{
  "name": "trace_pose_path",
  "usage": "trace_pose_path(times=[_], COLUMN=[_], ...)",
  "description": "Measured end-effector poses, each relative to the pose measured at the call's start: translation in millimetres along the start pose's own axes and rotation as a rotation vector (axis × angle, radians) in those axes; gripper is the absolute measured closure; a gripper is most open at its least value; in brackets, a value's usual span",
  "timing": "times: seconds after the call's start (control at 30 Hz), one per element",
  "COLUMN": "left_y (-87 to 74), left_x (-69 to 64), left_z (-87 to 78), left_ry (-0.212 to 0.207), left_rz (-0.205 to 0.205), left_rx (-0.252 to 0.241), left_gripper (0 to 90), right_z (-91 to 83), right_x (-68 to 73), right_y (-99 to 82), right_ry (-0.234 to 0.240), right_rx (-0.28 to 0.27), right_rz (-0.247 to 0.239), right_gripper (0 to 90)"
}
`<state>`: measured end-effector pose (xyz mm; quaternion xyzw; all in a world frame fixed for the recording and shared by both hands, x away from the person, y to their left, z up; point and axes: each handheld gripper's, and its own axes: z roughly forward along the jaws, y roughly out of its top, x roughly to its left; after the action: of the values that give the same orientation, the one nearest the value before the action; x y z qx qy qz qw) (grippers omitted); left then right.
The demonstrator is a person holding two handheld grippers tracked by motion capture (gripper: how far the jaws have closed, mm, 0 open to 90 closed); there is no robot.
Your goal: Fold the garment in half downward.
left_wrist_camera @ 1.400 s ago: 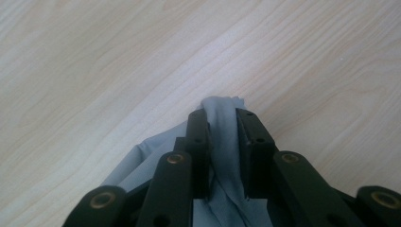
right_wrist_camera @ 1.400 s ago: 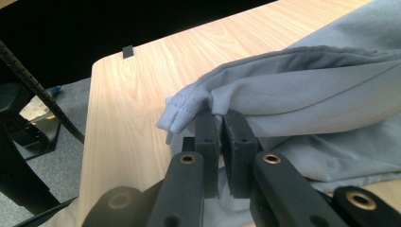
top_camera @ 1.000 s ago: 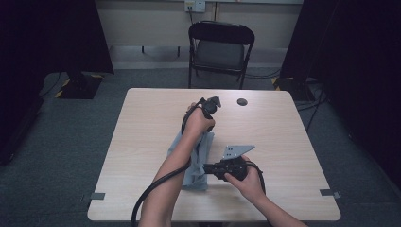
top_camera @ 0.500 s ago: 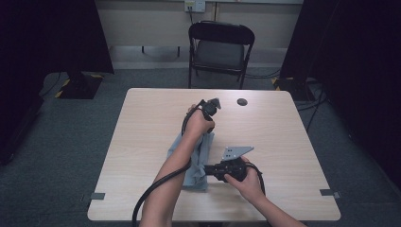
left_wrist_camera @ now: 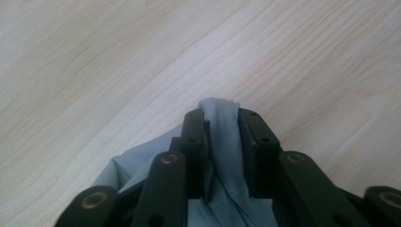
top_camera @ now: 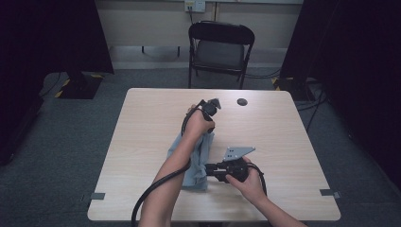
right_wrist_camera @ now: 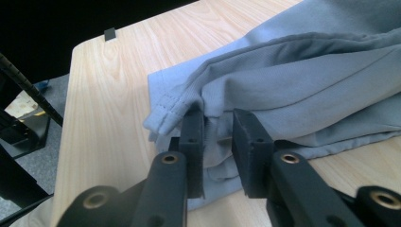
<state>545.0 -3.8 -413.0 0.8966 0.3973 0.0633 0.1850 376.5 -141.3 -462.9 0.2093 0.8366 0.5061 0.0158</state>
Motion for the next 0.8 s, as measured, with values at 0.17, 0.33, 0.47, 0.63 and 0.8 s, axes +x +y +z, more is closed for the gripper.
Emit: trace_pose_path(times=[0.17, 0.33, 0.47, 0.63, 0.8], left_y=[1.3, 1.9, -0.5, -8.8, -21.4], left_x=[-3.5, -5.0, -2.1, 6.0, 16.3], left_z=[-4.0, -9.2, -15.3, -25.8, -37.4], left_ry=[-0.026, -0.042, -0.056, -0.050, -0.051], left_rz=[-0.007, 0.010, 0.009, 0.024, 0.024], left_rx=[-0.031, -0.094, -0.146, -0.185, -0.220], left_gripper=[65.7, 49.6, 35.5, 29.3, 28.2], right_z=[-6.5, -13.6, -19.0, -19.4, -18.1], right_x=[-0.4, -1.4, -3.4, -4.5, -6.2], right_y=[1.0, 2.7, 6.1, 10.4, 15.9], right_ry=[-0.013, -0.042, -0.075, -0.103, -0.108], right_rx=[-0.020, -0.023, -0.031, -0.035, -0.053], right_rz=[0.003, 0.001, -0.001, 0.002, 0.002], right_gripper=[65.9, 52.5, 39.1, 28.0, 24.9])
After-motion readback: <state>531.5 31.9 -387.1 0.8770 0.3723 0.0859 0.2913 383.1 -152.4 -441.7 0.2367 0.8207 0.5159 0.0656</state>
